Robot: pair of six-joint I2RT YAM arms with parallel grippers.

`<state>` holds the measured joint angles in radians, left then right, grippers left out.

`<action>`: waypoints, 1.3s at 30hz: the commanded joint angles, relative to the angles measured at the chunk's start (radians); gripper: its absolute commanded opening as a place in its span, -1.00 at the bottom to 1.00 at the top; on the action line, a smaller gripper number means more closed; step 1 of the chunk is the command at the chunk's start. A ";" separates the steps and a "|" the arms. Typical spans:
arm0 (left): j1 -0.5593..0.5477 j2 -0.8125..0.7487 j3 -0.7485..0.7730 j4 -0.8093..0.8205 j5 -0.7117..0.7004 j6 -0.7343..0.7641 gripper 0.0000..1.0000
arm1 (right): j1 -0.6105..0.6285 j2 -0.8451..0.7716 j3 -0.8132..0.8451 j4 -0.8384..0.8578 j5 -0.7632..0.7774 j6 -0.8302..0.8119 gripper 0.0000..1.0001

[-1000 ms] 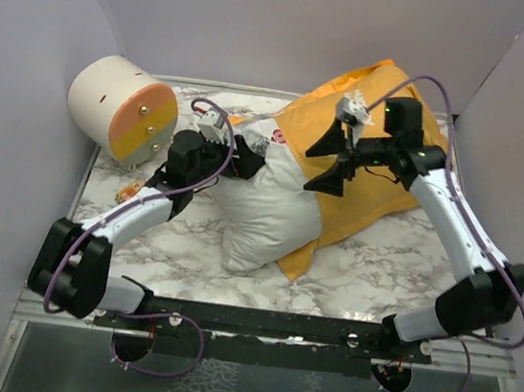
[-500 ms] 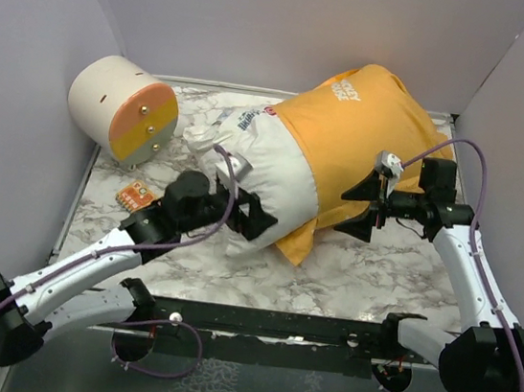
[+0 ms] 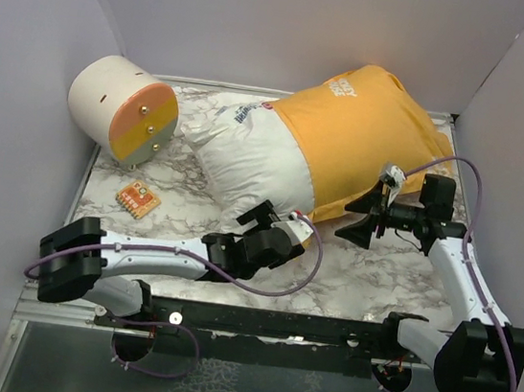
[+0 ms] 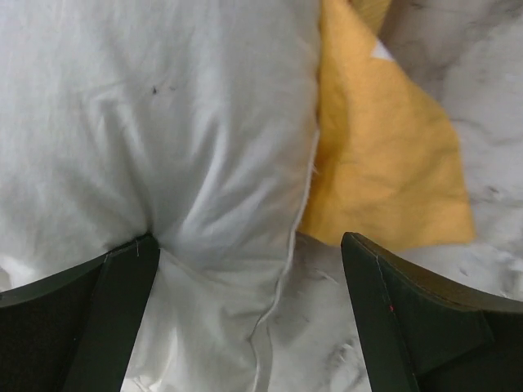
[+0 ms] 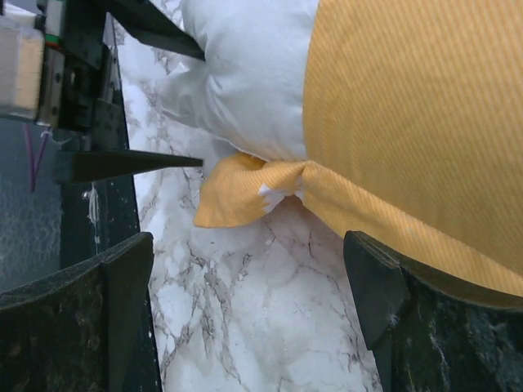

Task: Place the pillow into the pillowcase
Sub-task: Stuff the pillow into the pillowcase.

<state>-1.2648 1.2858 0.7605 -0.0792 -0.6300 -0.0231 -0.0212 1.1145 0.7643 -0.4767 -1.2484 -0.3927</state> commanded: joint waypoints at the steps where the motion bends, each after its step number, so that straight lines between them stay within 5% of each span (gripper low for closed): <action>1: 0.087 0.112 0.077 0.126 -0.222 0.155 0.90 | -0.005 0.012 -0.069 0.160 -0.012 0.084 0.97; 4: 0.153 0.182 0.121 0.173 -0.164 0.192 0.54 | -0.005 0.036 -0.109 0.219 -0.054 0.128 0.98; 5: 0.174 0.195 0.138 0.178 -0.122 0.199 0.21 | -0.005 0.045 -0.126 0.263 -0.070 0.174 1.00; 6: 0.189 0.204 0.154 0.188 -0.084 0.200 -0.34 | -0.005 0.055 -0.144 0.311 -0.079 0.233 1.00; 7: 0.203 0.205 0.165 0.206 -0.042 0.206 -0.62 | -0.005 0.065 -0.161 0.360 -0.088 0.279 1.00; 8: 0.216 0.199 0.168 0.225 0.005 0.218 -0.70 | -0.005 0.073 -0.174 0.399 -0.091 0.323 1.00; 13: 0.267 0.144 0.207 0.245 0.326 0.185 -0.99 | -0.001 0.106 -0.275 0.739 -0.075 0.677 1.00; 17: 0.280 0.114 0.253 0.238 0.539 0.120 -1.00 | 0.041 0.108 -0.337 0.957 0.191 1.029 1.00; 24: 0.280 0.142 0.338 0.242 0.727 0.029 -1.00 | 0.078 0.137 -0.366 1.126 0.272 1.140 1.00; 27: 0.281 0.160 0.357 0.242 0.749 0.023 -1.00 | 0.078 0.131 -0.336 0.981 0.353 1.047 0.96; 29: 0.283 0.166 0.360 0.244 0.754 0.020 -1.00 | 0.078 0.130 -0.313 0.919 0.381 0.989 0.76; 33: 0.302 0.174 0.358 0.245 0.776 0.000 -1.00 | 0.078 0.114 -0.256 0.913 0.209 0.912 -0.53; 35: 0.322 0.184 0.357 0.250 0.800 -0.018 -1.00 | 0.078 0.108 -0.194 0.868 0.028 0.819 -0.94; 39: 0.392 0.226 0.380 0.281 0.923 -0.087 -1.00 | 0.100 0.101 0.051 0.494 -0.257 0.430 -0.99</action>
<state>-0.9283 1.4776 1.0763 0.0788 0.1268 -0.0265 0.0525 1.2434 0.5732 0.3328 -1.1477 0.4362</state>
